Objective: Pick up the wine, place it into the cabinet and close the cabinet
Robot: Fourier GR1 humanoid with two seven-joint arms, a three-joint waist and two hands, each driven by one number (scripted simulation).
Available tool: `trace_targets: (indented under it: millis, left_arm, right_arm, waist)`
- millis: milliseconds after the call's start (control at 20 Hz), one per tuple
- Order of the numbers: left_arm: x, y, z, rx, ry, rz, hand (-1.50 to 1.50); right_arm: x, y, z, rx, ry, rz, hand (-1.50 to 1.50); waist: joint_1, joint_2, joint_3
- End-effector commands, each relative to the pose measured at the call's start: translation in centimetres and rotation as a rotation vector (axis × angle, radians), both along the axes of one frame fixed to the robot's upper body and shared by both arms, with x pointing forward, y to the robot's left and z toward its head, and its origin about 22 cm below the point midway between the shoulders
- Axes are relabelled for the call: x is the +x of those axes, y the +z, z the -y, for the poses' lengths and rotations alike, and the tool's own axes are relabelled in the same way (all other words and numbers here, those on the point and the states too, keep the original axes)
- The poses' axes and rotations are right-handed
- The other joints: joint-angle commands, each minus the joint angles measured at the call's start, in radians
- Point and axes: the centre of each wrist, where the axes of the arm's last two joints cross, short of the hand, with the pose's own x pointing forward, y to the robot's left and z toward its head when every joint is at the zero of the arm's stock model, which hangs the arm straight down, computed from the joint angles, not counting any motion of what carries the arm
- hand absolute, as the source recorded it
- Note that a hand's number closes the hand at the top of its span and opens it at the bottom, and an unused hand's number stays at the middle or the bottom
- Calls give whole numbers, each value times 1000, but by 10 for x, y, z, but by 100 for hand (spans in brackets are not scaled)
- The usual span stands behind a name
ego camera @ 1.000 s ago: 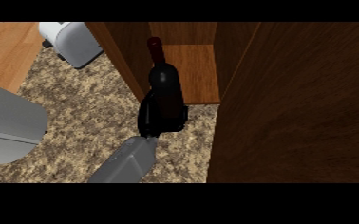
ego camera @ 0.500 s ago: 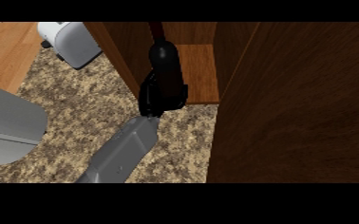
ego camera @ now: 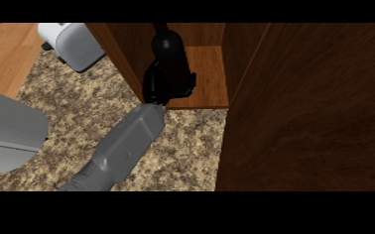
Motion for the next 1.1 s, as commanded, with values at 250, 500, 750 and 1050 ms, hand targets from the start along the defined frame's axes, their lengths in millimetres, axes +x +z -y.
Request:
trace_targets:
  millis: [250,500,750,1050]
  left_arm:
    - [20,19,1,23,-5,-28,150]
    - [35,45,12,53,11,-76,150]
    - [40,50,11,42,23,-91,150]
    - [34,40,10,33,38,-75,150]
  right_arm:
    - [4,-2,-13,5,-1,7,-150]
    - [19,-2,-17,0,26,31,-150]
    - [14,-5,-9,2,40,21,-150]
    - [13,3,-28,10,80,36,-150]
  waist:
    - [-6,1,0]
    - [-32,10,0]
    - [-54,15,0]
    - [-69,17,-1]
